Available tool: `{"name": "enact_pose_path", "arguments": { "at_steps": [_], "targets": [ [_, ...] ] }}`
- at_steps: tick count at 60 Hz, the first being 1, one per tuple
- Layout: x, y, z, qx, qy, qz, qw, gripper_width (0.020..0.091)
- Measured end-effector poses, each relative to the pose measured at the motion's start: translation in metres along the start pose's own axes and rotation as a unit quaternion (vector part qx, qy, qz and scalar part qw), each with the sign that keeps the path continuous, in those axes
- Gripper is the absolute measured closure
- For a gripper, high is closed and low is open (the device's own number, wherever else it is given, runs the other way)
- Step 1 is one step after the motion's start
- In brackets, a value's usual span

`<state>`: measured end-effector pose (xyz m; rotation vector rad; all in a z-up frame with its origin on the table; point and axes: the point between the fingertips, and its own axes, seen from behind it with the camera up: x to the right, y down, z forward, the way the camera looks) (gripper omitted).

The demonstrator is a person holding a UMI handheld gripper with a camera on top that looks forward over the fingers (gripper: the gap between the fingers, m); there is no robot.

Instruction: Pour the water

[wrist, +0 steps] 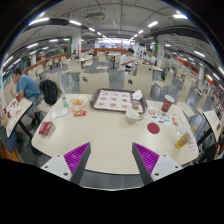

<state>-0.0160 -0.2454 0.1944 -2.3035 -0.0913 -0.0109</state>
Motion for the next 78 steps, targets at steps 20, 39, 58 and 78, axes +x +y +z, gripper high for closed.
{"name": "enact_pose_path", "arguments": {
  "at_steps": [20, 39, 58, 78],
  "targets": [
    [0.092, 0.027, 0.01, 0.005, 0.029, 0.045, 0.999, 0.0253],
    [0.297, 0.078, 0.055, 0.035, 0.102, 0.063, 0.992, 0.0244],
    [0.418, 0.083, 0.146, 0.069, 0.092, 0.081, 0.99, 0.0259],
    [0.431, 0.052, 0.195, 0.124, 0.075, 0.093, 0.985, 0.0615]
  ]
}}
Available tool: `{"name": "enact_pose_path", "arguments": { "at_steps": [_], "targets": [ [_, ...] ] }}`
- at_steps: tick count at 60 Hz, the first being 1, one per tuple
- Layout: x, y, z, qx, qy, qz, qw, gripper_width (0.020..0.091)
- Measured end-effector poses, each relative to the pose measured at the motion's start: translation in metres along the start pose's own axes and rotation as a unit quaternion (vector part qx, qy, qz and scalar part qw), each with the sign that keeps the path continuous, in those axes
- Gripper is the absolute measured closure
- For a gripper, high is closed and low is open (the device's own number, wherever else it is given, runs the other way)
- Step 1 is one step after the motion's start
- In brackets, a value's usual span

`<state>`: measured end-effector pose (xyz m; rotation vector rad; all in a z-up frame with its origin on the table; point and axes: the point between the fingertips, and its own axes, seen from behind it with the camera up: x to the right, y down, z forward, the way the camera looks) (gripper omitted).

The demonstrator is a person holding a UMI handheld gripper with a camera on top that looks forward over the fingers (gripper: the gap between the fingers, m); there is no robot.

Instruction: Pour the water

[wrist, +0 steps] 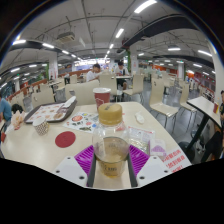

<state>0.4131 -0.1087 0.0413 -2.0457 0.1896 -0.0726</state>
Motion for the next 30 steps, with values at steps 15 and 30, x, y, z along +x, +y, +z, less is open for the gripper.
{"name": "enact_pose_path", "arguments": {
  "at_steps": [15, 30],
  "targets": [
    [-0.004, -0.003, 0.007, -0.001, 0.021, -0.018, 1.0, 0.0724],
    [-0.005, -0.054, 0.004, 0.008, 0.1, -0.12, 0.988, 0.0725]
  ]
}}
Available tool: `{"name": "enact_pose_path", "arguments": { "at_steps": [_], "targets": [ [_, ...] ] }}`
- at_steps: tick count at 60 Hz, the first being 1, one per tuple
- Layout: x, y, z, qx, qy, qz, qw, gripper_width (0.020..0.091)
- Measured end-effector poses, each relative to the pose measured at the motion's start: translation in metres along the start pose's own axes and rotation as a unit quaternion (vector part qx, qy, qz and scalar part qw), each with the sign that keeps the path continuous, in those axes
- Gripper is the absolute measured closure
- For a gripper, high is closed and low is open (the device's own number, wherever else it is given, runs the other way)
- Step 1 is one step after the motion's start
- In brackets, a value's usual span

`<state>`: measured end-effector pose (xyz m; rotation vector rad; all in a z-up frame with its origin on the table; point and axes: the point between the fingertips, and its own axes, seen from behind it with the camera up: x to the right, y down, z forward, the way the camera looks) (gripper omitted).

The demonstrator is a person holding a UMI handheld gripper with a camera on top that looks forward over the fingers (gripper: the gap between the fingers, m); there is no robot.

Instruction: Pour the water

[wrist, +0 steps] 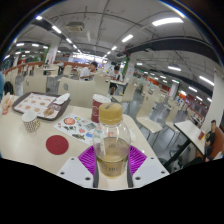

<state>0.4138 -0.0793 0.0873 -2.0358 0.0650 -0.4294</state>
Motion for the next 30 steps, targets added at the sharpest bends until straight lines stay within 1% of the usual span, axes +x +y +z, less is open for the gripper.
{"name": "enact_pose_path", "arguments": {
  "at_steps": [7, 13, 16, 22, 27, 30],
  "targets": [
    [-0.002, -0.054, -0.006, 0.014, 0.066, -0.12, 0.99, 0.0725],
    [-0.019, -0.106, -0.006, 0.031, 0.122, -0.248, 0.96, 0.0725],
    [-0.032, -0.13, -0.003, 0.038, 0.151, -0.319, 0.935, 0.0724],
    [-0.072, -0.168, 0.003, 0.056, 0.189, -0.448, 0.872, 0.0726],
    [-0.11, -0.189, 0.005, 0.07, 0.205, -0.544, 0.811, 0.0726],
    [-0.129, -0.194, 0.01, 0.068, 0.217, -0.601, 0.767, 0.0724]
  ]
}}
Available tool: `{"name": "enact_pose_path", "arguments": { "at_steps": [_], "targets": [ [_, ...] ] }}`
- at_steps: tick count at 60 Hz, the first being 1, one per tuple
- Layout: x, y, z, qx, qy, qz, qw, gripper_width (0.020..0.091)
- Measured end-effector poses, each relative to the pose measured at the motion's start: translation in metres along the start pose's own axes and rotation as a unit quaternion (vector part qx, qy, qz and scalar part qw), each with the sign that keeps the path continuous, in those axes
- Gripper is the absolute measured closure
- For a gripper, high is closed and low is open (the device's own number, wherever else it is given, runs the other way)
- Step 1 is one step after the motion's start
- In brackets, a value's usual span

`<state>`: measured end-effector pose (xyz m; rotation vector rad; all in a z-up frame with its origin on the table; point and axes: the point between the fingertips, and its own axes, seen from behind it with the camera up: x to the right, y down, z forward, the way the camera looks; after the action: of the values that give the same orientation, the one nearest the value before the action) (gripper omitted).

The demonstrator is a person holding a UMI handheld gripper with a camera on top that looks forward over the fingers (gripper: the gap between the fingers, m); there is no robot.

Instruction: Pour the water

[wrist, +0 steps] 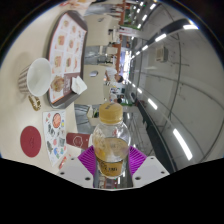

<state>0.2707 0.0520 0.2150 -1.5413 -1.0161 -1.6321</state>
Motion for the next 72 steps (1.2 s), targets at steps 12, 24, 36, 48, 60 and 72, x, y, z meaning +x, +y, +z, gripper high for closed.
{"name": "enact_pose_path", "arguments": {
  "at_steps": [12, 24, 36, 48, 60, 72],
  "targets": [
    [-0.031, -0.07, 0.0, 0.046, 0.033, -0.212, 0.976, 0.0723],
    [-0.062, -0.093, 0.0, 0.056, 0.025, -0.305, 0.95, 0.0727],
    [-0.053, -0.087, -0.007, 0.059, -0.007, -0.198, 0.978, 0.0725],
    [-0.015, -0.077, -0.028, 0.072, -0.091, 0.164, 0.98, 0.0726],
    [-0.027, -0.06, -0.04, 0.061, -0.182, 0.476, 0.858, 0.0725],
    [-0.097, -0.042, -0.027, 0.016, -0.238, 0.623, 0.745, 0.0725]
  ]
}}
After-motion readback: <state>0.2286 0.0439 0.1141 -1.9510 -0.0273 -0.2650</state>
